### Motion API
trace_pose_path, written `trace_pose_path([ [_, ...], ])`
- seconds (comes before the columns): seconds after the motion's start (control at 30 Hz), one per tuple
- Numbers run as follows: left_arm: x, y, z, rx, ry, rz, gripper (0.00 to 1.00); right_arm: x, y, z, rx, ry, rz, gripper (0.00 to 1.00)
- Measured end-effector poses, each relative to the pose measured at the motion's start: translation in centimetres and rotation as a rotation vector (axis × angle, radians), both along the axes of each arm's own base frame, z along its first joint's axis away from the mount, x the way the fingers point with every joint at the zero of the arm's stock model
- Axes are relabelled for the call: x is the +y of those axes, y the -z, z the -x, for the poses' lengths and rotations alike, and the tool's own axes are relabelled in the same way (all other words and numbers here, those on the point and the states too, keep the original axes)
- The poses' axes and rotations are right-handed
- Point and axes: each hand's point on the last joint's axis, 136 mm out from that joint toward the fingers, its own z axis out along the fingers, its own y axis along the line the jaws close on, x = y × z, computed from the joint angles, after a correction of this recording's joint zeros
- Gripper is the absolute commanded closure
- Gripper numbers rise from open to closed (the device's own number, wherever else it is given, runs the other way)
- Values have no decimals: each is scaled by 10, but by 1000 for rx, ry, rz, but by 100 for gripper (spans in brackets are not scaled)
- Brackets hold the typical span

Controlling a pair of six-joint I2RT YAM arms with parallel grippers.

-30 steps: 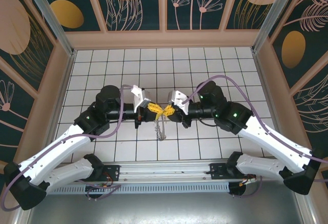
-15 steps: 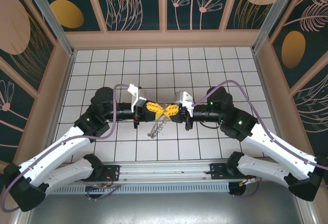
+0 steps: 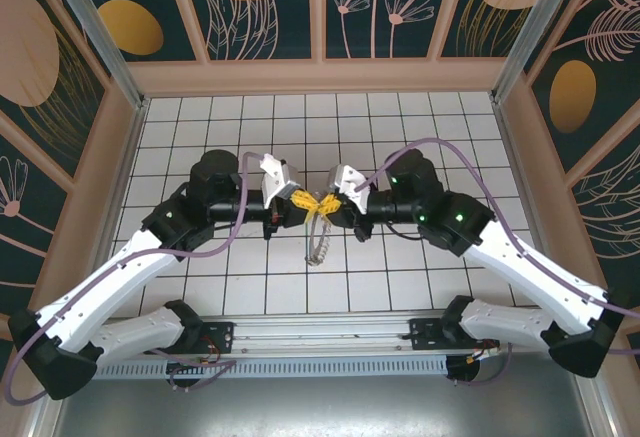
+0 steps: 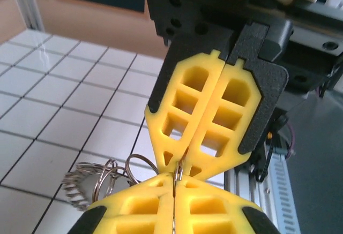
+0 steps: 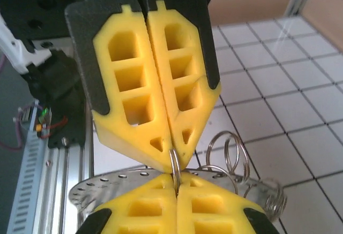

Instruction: Put the keys on the keyring

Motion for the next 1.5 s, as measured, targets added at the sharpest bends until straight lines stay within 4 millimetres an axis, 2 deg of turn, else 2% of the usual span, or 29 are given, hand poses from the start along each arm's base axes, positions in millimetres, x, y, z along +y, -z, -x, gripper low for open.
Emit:
trace_pose_path([
  [0.17, 1, 19, -1, 19, 3, -65, 93, 1, 18, -2, 22, -18, 100, 100],
  [0.23, 1, 22, -1, 19, 6, -73, 100, 0, 21, -2, 23, -25, 121, 100],
  [0.33, 0, 22, 0, 13, 15, -74, 100, -1, 20, -1, 17, -33, 134, 100],
  [0.47, 0, 16, 2, -2, 13, -40, 100, -2, 16, 1, 10, -37, 125, 100],
  [0.63, -1, -3, 13, -3, 37, 79, 100, -5, -2, 13, -24, -54, 20, 93],
  [0.77, -4, -22, 20, 7, 70, 167, 100, -7, -21, 22, -48, -65, -92, 93],
  [0.97, -2, -38, 30, 14, 105, 231, 100, -6, -37, 31, -57, -91, -234, 95],
  [1.07, -2, -42, 32, 14, 113, 258, 100, -6, -40, 33, -52, -96, -289, 100],
  [1.3, -1, -43, 32, 15, 112, 279, 100, -6, -43, 34, -48, -90, -350, 100],
  [1.5, 1, -35, 11, -27, 16, 124, 98, 0, -35, 14, -25, -25, -234, 100],
])
